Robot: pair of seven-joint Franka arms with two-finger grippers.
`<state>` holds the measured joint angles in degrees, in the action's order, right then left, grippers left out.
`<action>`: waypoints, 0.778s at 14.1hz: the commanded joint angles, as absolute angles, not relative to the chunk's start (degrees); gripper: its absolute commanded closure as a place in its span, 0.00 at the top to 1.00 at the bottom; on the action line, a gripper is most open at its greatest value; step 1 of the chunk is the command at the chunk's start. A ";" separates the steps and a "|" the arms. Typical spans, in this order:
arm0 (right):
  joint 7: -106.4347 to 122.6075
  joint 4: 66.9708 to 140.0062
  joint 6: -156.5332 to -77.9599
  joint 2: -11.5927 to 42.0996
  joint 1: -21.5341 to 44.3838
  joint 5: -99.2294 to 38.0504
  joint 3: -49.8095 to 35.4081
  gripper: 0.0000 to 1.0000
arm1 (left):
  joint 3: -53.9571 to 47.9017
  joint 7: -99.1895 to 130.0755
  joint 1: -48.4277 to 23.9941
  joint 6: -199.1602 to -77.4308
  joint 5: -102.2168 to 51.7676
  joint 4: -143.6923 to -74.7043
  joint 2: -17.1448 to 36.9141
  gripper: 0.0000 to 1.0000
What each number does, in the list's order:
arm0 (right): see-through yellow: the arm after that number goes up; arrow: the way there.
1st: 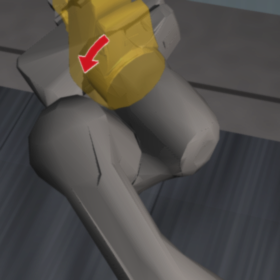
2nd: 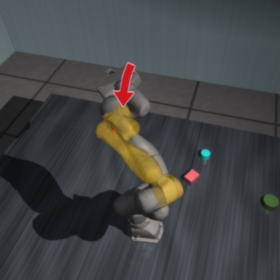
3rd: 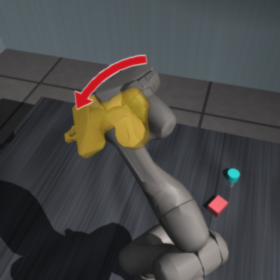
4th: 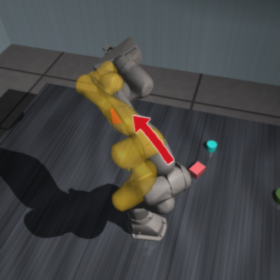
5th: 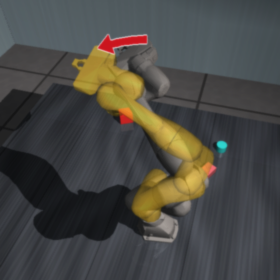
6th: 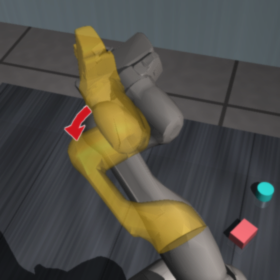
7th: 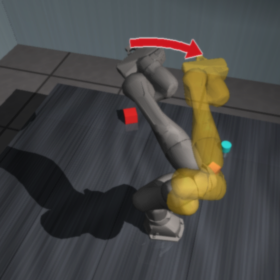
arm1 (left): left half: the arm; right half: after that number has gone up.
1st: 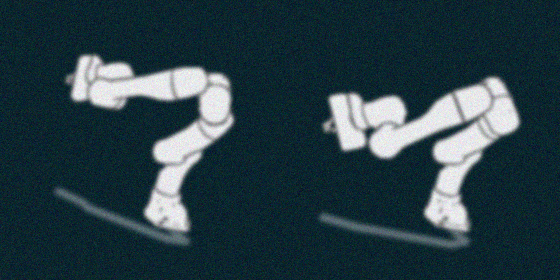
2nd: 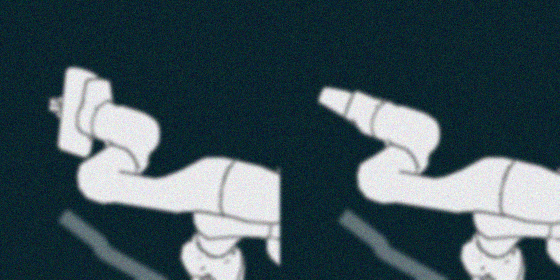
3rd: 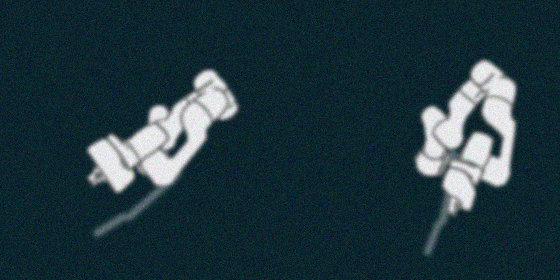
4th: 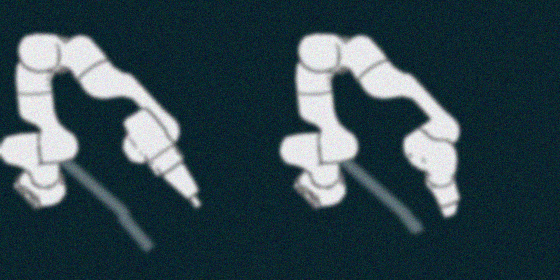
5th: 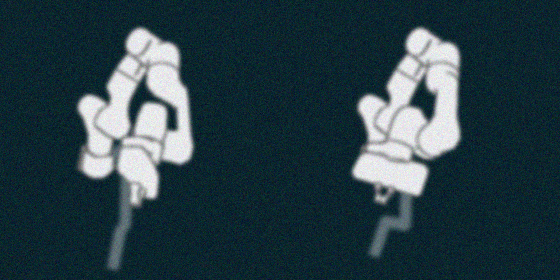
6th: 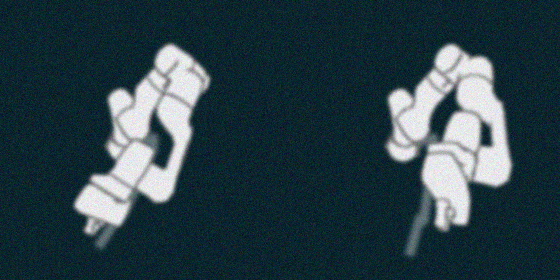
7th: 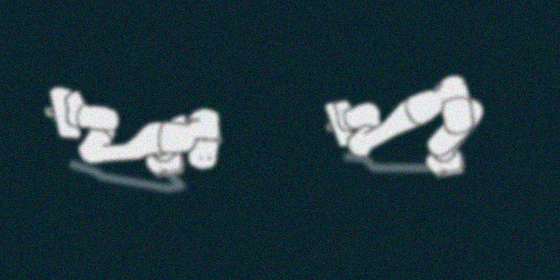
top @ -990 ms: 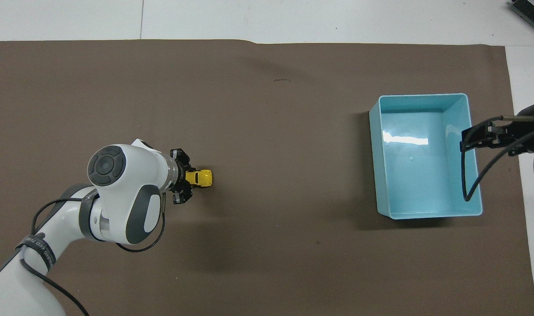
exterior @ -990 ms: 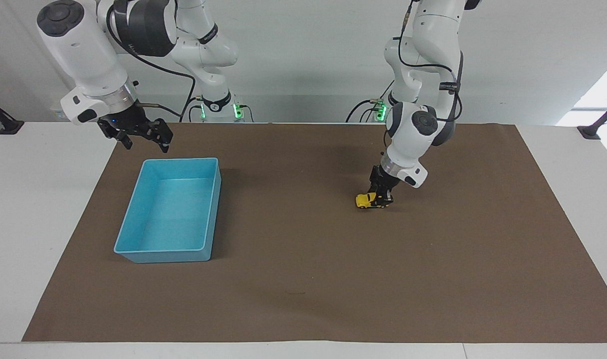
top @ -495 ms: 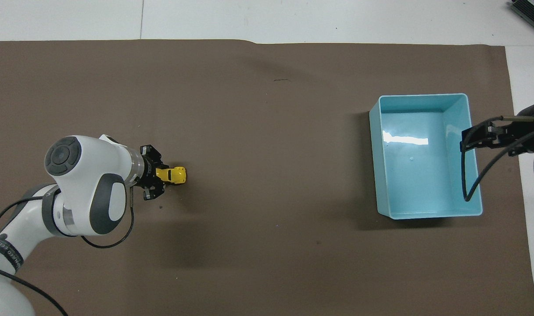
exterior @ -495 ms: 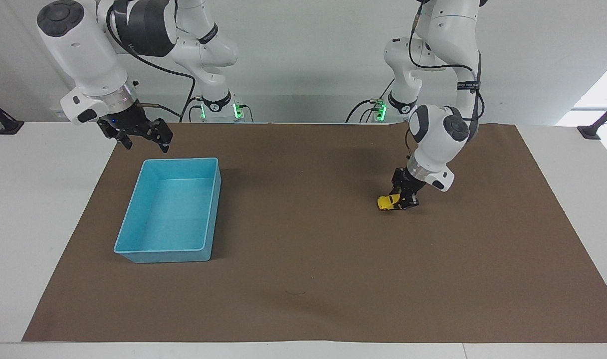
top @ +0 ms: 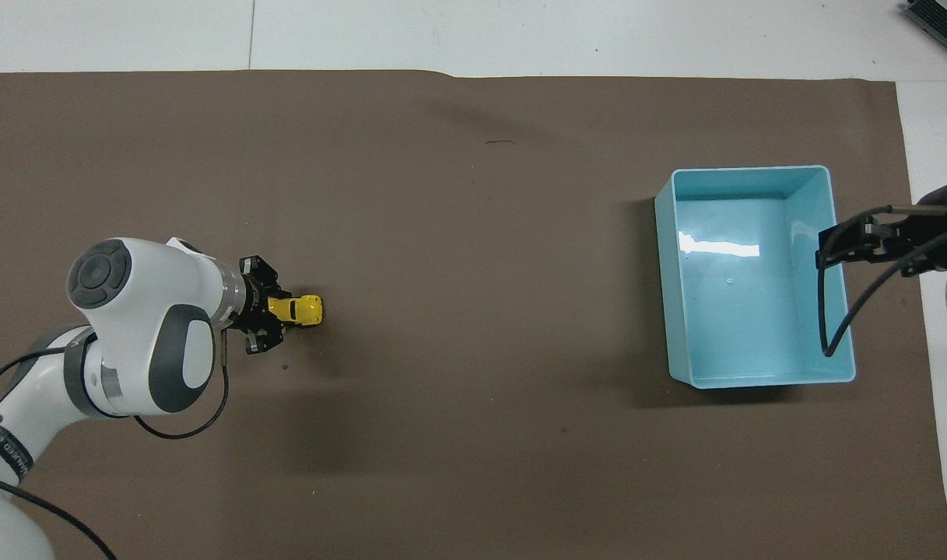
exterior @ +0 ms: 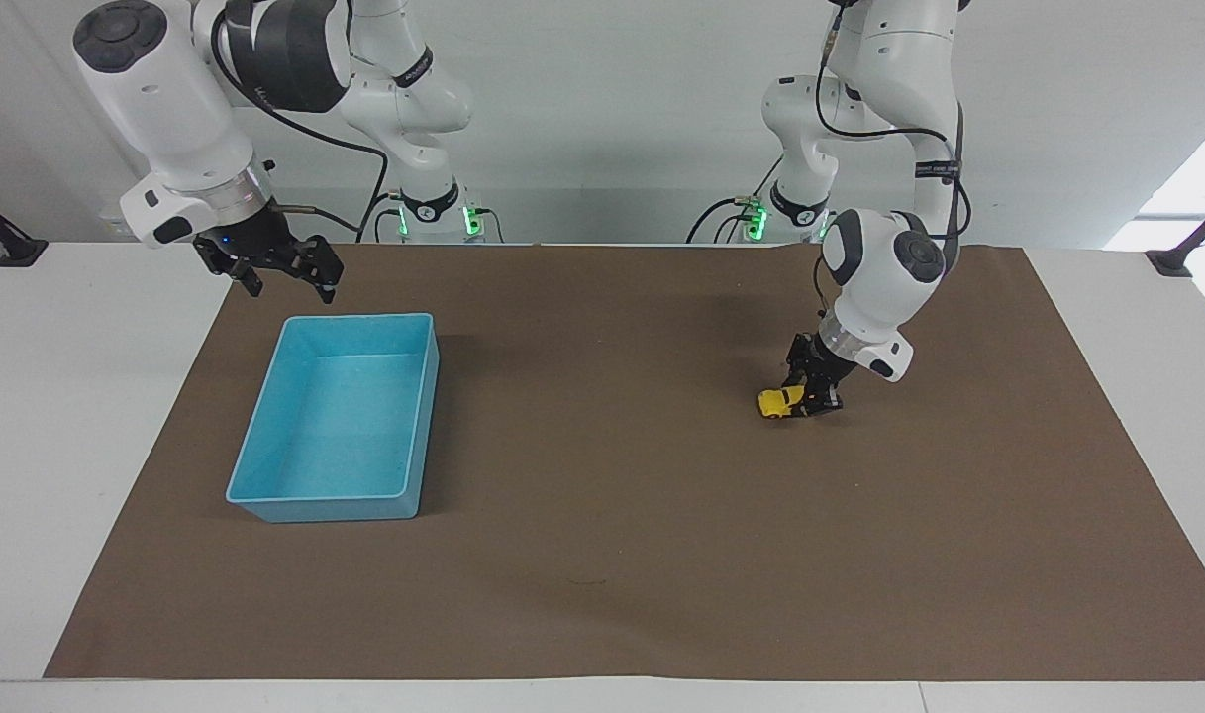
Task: Wind up and store yellow beetle car
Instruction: 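Release the car from the left gripper so it rolls toward the bin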
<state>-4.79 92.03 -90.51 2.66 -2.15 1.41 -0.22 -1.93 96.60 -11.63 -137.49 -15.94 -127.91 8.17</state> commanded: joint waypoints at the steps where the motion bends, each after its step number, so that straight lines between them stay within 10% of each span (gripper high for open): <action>1: -3.52 93.43 -91.41 1.41 -2.64 0.62 -0.26 1.00 | -1.58 95.09 -10.20 -131.53 -16.44 -121.67 10.20 1.00; 11: -3.60 93.43 -91.41 1.41 -2.64 0.62 -0.26 1.00 | -1.49 95.80 -8.88 -121.64 -15.82 -111.63 9.41 1.00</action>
<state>-4.79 92.03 -90.51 2.66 -2.15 1.41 -0.22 -1.14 96.51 -9.68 -123.19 -15.94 -113.91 8.85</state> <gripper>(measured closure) 0.000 0.000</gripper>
